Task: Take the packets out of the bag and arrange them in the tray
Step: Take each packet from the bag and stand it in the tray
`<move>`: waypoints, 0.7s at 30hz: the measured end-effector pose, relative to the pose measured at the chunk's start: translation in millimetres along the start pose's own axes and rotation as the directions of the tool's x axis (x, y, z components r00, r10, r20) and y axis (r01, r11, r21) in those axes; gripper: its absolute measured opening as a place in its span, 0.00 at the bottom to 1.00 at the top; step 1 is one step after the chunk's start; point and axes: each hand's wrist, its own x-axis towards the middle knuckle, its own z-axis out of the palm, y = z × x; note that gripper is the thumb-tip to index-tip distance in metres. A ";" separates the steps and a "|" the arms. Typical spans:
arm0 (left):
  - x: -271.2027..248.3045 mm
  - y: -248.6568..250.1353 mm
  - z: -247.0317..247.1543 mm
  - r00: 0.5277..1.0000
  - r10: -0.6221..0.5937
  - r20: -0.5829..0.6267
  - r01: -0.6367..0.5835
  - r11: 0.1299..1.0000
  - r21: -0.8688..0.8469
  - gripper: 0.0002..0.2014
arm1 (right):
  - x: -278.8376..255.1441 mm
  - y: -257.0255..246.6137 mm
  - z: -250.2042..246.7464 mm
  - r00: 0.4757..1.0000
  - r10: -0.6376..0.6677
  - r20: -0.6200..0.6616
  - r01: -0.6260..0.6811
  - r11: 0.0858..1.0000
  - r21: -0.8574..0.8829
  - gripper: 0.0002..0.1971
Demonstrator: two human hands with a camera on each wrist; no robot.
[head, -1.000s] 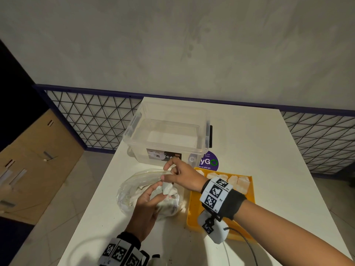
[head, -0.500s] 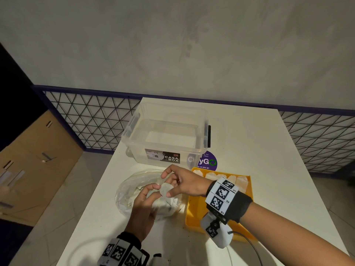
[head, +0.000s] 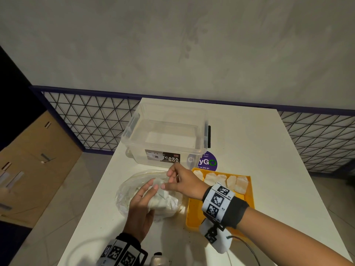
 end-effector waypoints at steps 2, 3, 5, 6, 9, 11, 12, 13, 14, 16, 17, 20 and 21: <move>2.3 2.2 -0.3 1.000 0.007 -0.020 -0.008 0.999 -0.042 0.12 | -2.0 2.8 2.1 0.995 0.082 0.050 -0.085 0.993 0.079 0.12; 2.0 3.5 1.0 1.000 0.006 -0.014 -0.006 0.998 -0.059 0.13 | -2.5 3.5 3.8 0.992 0.097 0.082 -0.105 0.989 0.102 0.10; 2.2 3.2 2.7 1.000 0.013 -0.015 -0.014 0.996 -0.089 0.13 | -1.2 3.2 6.9 0.992 0.090 0.090 -0.101 0.988 0.121 0.08; 1.7 3.1 3.3 1.000 0.020 -0.018 -0.022 0.995 -0.095 0.13 | -0.2 2.0 7.5 0.994 0.082 0.073 -0.091 0.988 0.124 0.07; 0.4 4.2 2.8 0.998 0.047 -0.032 -0.050 0.996 -0.071 0.12 | 2.3 -2.0 6.0 0.997 0.065 0.041 -0.071 0.985 0.155 0.06; 1.4 3.6 0.3 0.997 0.061 -0.037 -0.063 0.997 -0.054 0.11 | 2.0 -4.7 4.1 0.998 0.061 0.023 -0.064 0.979 0.195 0.07; 1.9 3.7 -1.6 0.998 0.061 -0.028 -0.063 0.997 -0.042 0.11 | 1.7 -5.6 3.2 0.998 0.057 0.009 -0.058 0.974 0.219 0.07; 2.6 2.9 -3.6 0.999 0.050 -0.020 -0.050 0.998 -0.028 0.11 | 1.1 -6.9 2.1 0.999 0.052 -0.004 -0.050 0.969 0.243 0.08; 4.2 1.0 -5.4 0.999 0.044 -0.010 -0.045 0.999 -0.016 0.12 | 0.9 -8.2 0.9 0.999 0.047 -0.016 -0.041 0.965 0.258 0.08; 5.0 1.1 -8.2 1.000 0.029 0.000 -0.029 0.999 -0.016 0.13 | 1.3 -11.1 -3.9 0.999 0.031 -0.043 -0.020 0.973 0.231 0.08; 4.7 0.7 -8.6 1.000 0.028 0.008 -0.028 1.000 0.003 0.14 | 1.7 -13.0 -7.5 0.998 0.024 -0.051 -0.013 0.981 0.196 0.08; 4.5 -0.9 -8.2 0.999 0.024 0.045 -0.026 0.998 0.050 0.13 | 2.3 -18.5 -20.4 1.000 0.012 -0.018 -0.010 0.993 0.115 0.09; 2.3 0.5 -6.4 0.998 0.018 0.058 -0.021 0.999 0.040 0.13 | 2.4 -19.4 -24.5 1.000 0.015 -0.005 -0.015 0.995 0.094 0.11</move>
